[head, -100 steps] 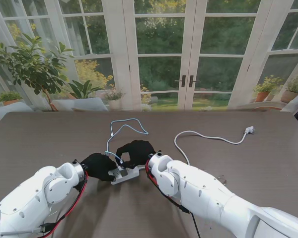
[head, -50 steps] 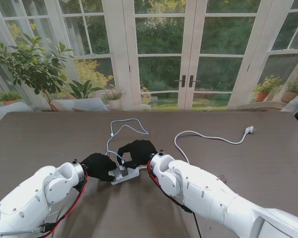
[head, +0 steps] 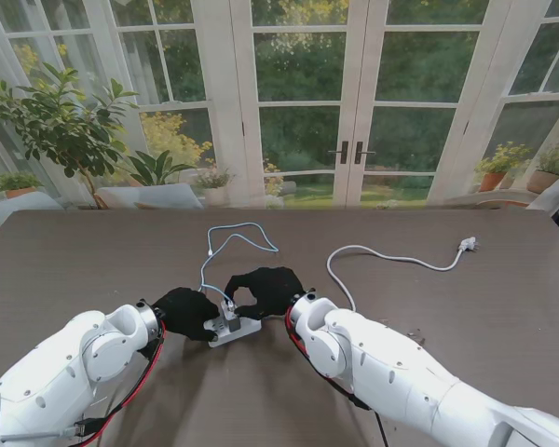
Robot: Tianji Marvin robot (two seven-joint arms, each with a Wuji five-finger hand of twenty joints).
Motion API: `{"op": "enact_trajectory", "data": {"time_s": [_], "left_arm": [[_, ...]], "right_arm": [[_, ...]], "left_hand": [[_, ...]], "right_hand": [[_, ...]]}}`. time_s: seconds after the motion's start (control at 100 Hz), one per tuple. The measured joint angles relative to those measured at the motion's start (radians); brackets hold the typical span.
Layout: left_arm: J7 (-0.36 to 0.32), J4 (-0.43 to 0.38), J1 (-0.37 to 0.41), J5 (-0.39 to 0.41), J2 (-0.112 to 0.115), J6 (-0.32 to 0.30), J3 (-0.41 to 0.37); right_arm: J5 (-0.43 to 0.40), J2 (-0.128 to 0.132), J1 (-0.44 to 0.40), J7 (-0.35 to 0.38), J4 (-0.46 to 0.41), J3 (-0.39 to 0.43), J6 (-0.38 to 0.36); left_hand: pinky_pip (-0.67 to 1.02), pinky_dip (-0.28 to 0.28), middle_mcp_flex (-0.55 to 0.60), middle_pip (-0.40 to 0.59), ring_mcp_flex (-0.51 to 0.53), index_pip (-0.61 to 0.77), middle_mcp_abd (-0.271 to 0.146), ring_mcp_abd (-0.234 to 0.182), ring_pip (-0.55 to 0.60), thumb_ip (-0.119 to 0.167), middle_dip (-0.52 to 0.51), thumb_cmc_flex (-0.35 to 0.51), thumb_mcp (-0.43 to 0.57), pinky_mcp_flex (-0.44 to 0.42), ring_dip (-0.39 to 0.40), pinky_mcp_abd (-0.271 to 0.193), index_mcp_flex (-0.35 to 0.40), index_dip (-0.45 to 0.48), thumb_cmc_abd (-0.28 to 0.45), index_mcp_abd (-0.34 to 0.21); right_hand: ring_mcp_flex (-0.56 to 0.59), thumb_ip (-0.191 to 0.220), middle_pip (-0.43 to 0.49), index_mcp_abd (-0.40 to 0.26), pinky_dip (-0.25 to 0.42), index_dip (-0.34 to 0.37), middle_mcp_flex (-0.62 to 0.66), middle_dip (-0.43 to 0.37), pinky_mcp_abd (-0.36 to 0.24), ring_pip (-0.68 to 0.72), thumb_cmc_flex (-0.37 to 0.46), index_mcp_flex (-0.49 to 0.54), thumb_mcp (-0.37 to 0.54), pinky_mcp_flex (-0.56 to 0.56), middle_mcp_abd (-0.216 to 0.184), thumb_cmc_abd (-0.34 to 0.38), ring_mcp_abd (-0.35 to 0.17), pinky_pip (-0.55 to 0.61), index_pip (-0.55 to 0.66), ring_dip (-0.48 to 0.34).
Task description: Set up the charging station
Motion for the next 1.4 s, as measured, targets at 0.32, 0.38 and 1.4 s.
{"op": "enact_trajectory", "data": {"time_s": [0.32, 0.38, 1.4], "left_arm": [[-0.007, -0.001, -0.002, -0.005, 0.001, 0.000, 0.001], [-0.007, -0.001, -0.002, -0.005, 0.001, 0.000, 0.001], [-0.024, -0.007, -0.006, -0.009, 0.004, -0.002, 0.006]], "right_arm": [[-0.003, 0.027, -0.038, 0.035, -0.040, 0.034, 0.041], [-0.003, 0.030, -0.046, 0.042, -0.050, 0.044, 0.047], [-0.030, 0.075, -0.070, 0.076, -0.072, 0.070, -0.012]], "left_hand": [[0.000, 0.000, 0.000, 0.000, 0.000, 0.001, 0.000, 0.000, 0.000, 0.000, 0.006, 0.000, 0.000, 0.000, 0.000, 0.000, 0.001, 0.000, 0.000, 0.009], [0.000, 0.000, 0.000, 0.000, 0.000, 0.001, 0.000, 0.000, 0.000, 0.000, 0.006, 0.000, 0.000, 0.000, 0.000, 0.000, 0.001, 0.000, 0.000, 0.009], [0.000, 0.000, 0.000, 0.002, 0.000, 0.014, 0.001, 0.000, 0.000, 0.000, 0.008, 0.000, 0.000, 0.000, 0.000, 0.000, 0.002, 0.001, -0.009, 0.015]], "right_hand": [[-0.012, 0.052, -0.036, 0.011, 0.000, -0.199, -0.046, -0.060, 0.006, -0.001, 0.026, -0.188, -0.079, -0.014, 0.020, -0.060, 0.011, 0.000, 0.000, 0.000], [-0.013, 0.052, -0.036, 0.011, 0.000, -0.207, -0.046, -0.062, 0.007, -0.001, 0.025, -0.188, -0.102, -0.015, 0.021, -0.059, 0.012, 0.000, 0.000, 0.000], [0.183, -0.099, 0.079, 0.514, 0.042, -0.182, 0.312, 0.154, 0.016, 0.257, 0.374, 0.134, 0.193, 0.251, -0.018, -0.236, -0.028, 0.195, 0.002, 0.000]]}}
